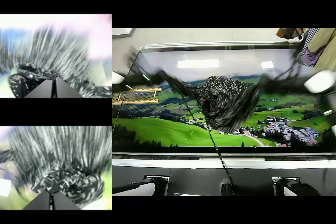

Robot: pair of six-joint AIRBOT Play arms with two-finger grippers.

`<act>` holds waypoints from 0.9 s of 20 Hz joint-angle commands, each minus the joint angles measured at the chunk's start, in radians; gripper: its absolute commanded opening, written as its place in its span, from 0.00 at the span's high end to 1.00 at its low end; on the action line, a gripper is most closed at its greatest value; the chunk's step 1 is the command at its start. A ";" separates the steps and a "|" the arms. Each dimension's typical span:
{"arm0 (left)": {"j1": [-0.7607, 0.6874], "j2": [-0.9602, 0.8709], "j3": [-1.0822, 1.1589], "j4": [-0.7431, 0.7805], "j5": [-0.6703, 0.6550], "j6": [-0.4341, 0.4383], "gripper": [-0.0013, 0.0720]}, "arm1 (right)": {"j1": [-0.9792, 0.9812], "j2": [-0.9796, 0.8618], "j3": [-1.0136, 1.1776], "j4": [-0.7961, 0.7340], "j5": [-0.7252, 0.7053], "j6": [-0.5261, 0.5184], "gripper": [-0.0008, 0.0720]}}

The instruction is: Fold the clothes and pants, and hang the long-sleeved shirts on hangers.

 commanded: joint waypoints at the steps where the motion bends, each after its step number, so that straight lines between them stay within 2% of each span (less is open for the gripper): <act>1: 0.069 0.107 0.403 0.048 -0.013 -0.004 0.96 | -0.099 0.005 0.445 -0.150 0.097 0.011 0.96; 4: 0.110 0.220 0.573 0.107 0.012 -0.054 0.96 | -0.107 0.064 0.699 -0.338 0.099 0.013 0.96; 6: 0.133 0.352 0.540 0.214 0.078 -0.128 0.96 | -0.107 0.172 0.705 -0.477 0.056 0.048 0.96; 9: 0.162 0.532 0.485 0.507 0.107 -0.327 0.96 | -0.107 0.314 0.699 -0.694 0.060 0.110 0.96; 11: 0.169 0.613 0.466 0.672 0.107 -0.428 0.96 | -0.107 0.372 0.699 -0.793 0.059 0.156 0.96; 13: 0.169 0.659 0.460 0.732 0.106 -0.450 0.96 | -0.107 0.394 0.699 -0.810 0.060 0.193 0.96; 18: 0.167 0.612 0.458 0.681 0.107 -0.450 0.96 | -0.107 0.307 0.670 -0.765 0.065 0.265 0.96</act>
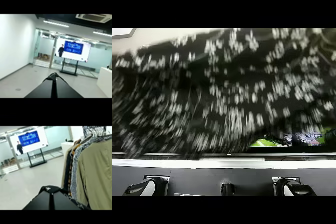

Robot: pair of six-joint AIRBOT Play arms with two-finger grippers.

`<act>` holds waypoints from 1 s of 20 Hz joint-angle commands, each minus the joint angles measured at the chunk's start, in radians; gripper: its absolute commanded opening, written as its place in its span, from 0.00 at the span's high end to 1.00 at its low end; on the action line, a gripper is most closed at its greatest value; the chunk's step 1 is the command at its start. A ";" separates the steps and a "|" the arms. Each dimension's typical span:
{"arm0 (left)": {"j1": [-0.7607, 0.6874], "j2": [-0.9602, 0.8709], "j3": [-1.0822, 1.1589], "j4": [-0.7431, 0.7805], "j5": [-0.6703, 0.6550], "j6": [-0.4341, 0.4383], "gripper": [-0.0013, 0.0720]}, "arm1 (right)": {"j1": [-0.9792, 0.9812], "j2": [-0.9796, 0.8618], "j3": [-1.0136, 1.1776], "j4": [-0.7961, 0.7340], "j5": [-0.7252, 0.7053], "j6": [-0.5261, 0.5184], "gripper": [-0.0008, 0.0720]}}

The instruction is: Fold the clothes and pants, and hang the long-sleeved shirts on hangers.

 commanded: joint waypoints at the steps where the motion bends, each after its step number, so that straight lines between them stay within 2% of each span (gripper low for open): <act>1: 0.001 -0.046 -0.013 -0.006 0.006 -0.029 0.96 | 0.000 -0.077 -0.026 0.019 0.002 0.058 0.96; 3: 0.001 -0.137 -0.049 -0.114 0.009 -0.016 0.96 | 0.000 -0.180 -0.045 0.108 0.002 0.056 0.96; 5: -0.009 -0.257 -0.082 -0.220 0.045 0.056 0.96 | 0.000 -0.305 -0.059 0.178 -0.003 0.056 0.96; 7: -0.060 -0.394 -0.093 -0.233 0.144 0.068 0.96 | 0.000 -0.436 -0.066 0.229 -0.032 0.056 0.96; 11: -0.202 -0.659 -0.092 -0.232 0.435 0.159 0.96 | 0.000 -0.653 -0.093 0.360 -0.138 0.056 0.96; 13: -0.243 -0.775 -0.092 -0.233 0.472 0.155 0.96 | 0.001 -0.743 -0.093 0.379 -0.126 0.056 0.96; 16: -0.278 -0.914 -0.093 -0.233 0.373 0.152 0.96 | 0.001 -0.850 -0.093 0.382 -0.050 0.048 0.96; 20: -0.291 -1.017 -0.093 -0.233 0.133 0.035 0.96 | 0.000 -0.922 -0.129 0.386 0.040 0.040 0.96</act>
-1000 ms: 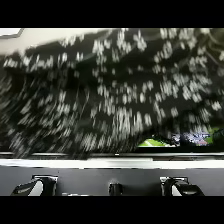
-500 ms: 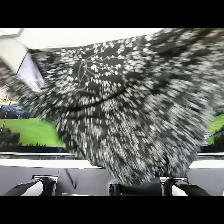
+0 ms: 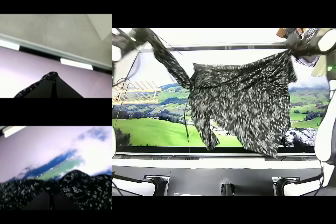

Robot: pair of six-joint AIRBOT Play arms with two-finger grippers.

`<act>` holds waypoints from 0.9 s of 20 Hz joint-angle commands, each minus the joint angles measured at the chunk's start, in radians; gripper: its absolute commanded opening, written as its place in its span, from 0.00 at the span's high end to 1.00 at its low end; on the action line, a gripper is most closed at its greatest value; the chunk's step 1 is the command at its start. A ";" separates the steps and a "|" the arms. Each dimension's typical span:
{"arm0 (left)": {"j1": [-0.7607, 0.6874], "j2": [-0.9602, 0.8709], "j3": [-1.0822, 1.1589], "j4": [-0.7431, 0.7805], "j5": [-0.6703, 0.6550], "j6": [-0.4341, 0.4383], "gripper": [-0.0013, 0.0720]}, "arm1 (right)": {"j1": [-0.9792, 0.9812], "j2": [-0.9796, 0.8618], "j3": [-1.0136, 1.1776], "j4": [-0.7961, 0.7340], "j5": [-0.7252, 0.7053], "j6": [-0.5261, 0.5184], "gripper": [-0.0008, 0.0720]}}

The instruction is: Fold the clothes and pants, and hang the long-sleeved shirts on hangers.

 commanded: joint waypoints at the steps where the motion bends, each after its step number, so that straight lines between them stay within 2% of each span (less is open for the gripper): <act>1: -0.015 -0.097 0.000 -0.003 -0.202 -0.111 0.92 | 0.000 -0.065 -0.028 0.015 0.079 -0.029 0.96; 2: -0.009 -0.098 0.000 -0.003 -0.238 -0.138 0.72 | 0.000 -0.067 -0.027 0.013 0.093 -0.049 0.96; 3: 0.000 -0.090 0.001 -0.004 -0.273 -0.162 0.36 | 0.000 -0.064 -0.027 0.011 0.105 -0.065 0.96; 4: 0.015 -0.073 0.007 -0.004 -0.317 -0.182 0.03 | 0.000 -0.060 -0.027 0.011 0.119 -0.079 0.96; 5: 0.031 -0.051 0.010 -0.004 -0.361 -0.202 0.00 | 0.000 -0.053 -0.027 0.007 0.135 -0.087 0.96; 8: 0.062 0.021 -0.018 -0.003 -0.554 -0.212 0.00 | 0.000 -0.036 -0.027 -0.018 0.183 -0.113 0.96; 10: 0.011 0.075 -0.143 -0.004 -0.631 -0.233 0.00 | 0.000 -0.032 -0.027 -0.027 0.207 -0.125 0.96; 13: -0.171 0.143 -0.425 -0.084 -0.519 -0.309 0.00 | 0.000 -0.032 -0.027 -0.034 0.243 -0.125 0.96; 18: -0.542 0.133 -0.739 -0.354 -0.133 -0.381 0.00 | 0.000 -0.031 -0.027 -0.035 0.275 -0.125 0.96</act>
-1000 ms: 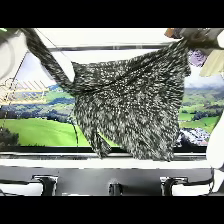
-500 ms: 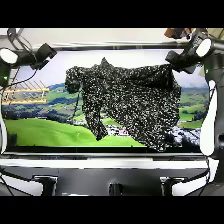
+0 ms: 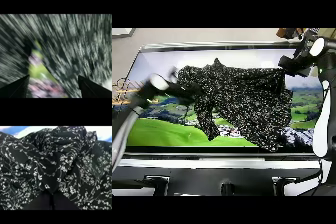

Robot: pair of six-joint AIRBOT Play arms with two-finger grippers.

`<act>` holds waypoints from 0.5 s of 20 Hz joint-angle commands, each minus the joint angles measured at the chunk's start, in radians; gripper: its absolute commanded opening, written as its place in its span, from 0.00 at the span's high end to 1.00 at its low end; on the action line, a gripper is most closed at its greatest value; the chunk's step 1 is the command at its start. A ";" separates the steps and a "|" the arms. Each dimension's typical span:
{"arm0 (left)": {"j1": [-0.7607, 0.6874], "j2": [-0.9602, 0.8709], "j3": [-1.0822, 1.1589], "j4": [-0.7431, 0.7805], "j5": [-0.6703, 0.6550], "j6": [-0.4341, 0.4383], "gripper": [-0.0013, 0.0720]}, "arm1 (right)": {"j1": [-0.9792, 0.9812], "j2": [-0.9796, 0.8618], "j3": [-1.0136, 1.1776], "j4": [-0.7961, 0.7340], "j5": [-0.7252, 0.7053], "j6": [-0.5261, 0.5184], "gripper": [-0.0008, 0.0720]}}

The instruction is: Fold the clothes and pants, and hang the long-sleeved shirts on hangers.

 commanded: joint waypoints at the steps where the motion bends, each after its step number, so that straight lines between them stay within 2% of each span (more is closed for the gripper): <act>1: -0.238 -0.004 -0.190 -0.189 0.273 -0.062 0.00 | 0.000 0.001 0.000 -0.003 0.033 -0.002 0.96; 5: -0.396 -0.065 -0.202 -0.309 0.365 -0.065 0.00 | 0.000 0.001 0.000 -0.009 0.036 -0.002 0.96; 8: -0.460 -0.100 -0.202 -0.311 0.414 -0.119 0.00 | 0.000 0.001 0.000 -0.009 0.038 -0.002 0.96; 10: -0.480 -0.116 -0.202 -0.329 0.463 -0.119 0.00 | 0.000 0.001 0.000 -0.009 0.041 -0.002 0.96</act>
